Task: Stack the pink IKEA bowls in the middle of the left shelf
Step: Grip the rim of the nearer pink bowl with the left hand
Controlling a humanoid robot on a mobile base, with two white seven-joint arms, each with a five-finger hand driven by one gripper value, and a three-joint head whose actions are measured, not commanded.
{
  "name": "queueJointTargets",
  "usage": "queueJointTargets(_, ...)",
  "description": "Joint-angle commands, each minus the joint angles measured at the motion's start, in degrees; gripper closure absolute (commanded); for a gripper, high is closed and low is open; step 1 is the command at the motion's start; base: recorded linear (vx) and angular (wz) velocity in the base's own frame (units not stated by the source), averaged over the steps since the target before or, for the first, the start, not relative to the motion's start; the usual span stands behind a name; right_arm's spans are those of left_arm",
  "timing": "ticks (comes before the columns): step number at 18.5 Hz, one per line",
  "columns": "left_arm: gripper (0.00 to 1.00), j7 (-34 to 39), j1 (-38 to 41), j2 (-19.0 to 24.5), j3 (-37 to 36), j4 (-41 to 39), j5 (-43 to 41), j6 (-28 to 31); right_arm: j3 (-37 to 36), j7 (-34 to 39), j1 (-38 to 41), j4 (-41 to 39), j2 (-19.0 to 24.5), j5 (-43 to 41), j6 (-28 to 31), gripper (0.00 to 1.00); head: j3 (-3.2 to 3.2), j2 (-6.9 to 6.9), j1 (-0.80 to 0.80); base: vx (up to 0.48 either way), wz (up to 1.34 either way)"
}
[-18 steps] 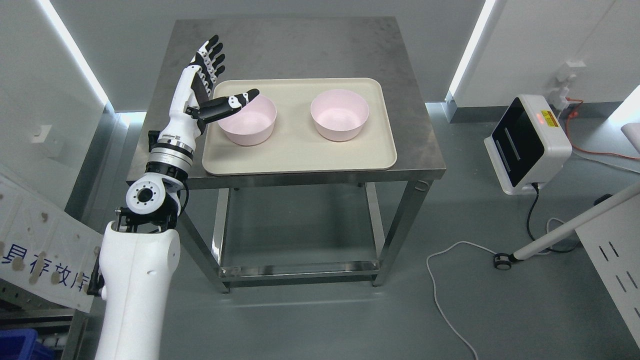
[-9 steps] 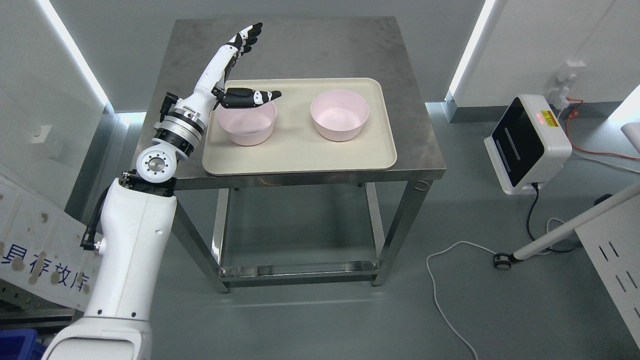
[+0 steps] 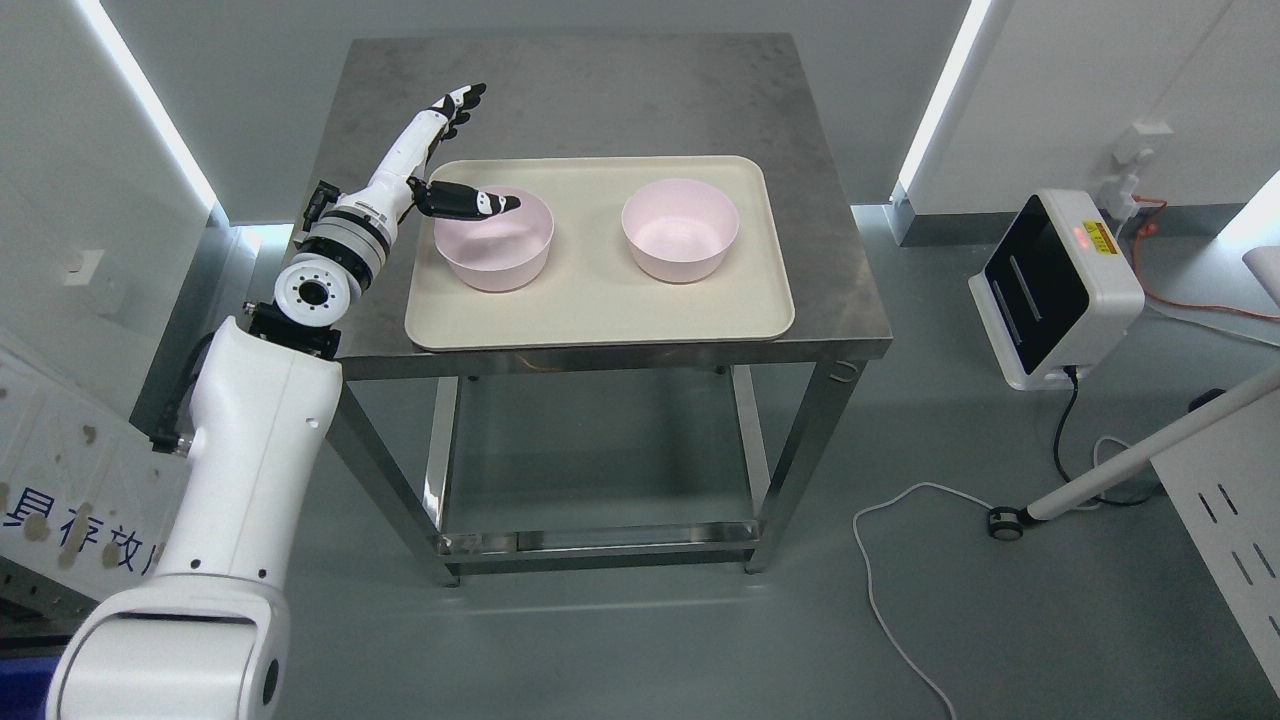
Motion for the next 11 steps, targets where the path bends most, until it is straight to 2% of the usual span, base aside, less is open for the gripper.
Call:
queueJointTargets(1, 0.01, -5.33, -2.55, 1.51, 0.81, 10.46, -1.41, 1.32, -0.70, 0.03, 1.67, -1.93, -1.00, 0.00, 0.02, 0.00, 0.00, 0.00, 0.00, 0.000, 0.00)
queueJointTargets(8, 0.01, -9.30, -5.01, 1.86, -1.12, 10.28, -1.42, 1.32, -0.70, 0.03, 1.67, -1.93, -1.00, 0.00, 0.02, 0.00, 0.00, 0.00, 0.00, 0.000, 0.00)
queueJointTargets(11, 0.05, -9.30, -6.94, 1.86, -1.30, 10.37, -1.68, 1.59, -0.70, 0.03, 1.67, -1.93, -1.00, 0.00, 0.02, 0.00, 0.00, 0.00, 0.00, 0.000, 0.00)
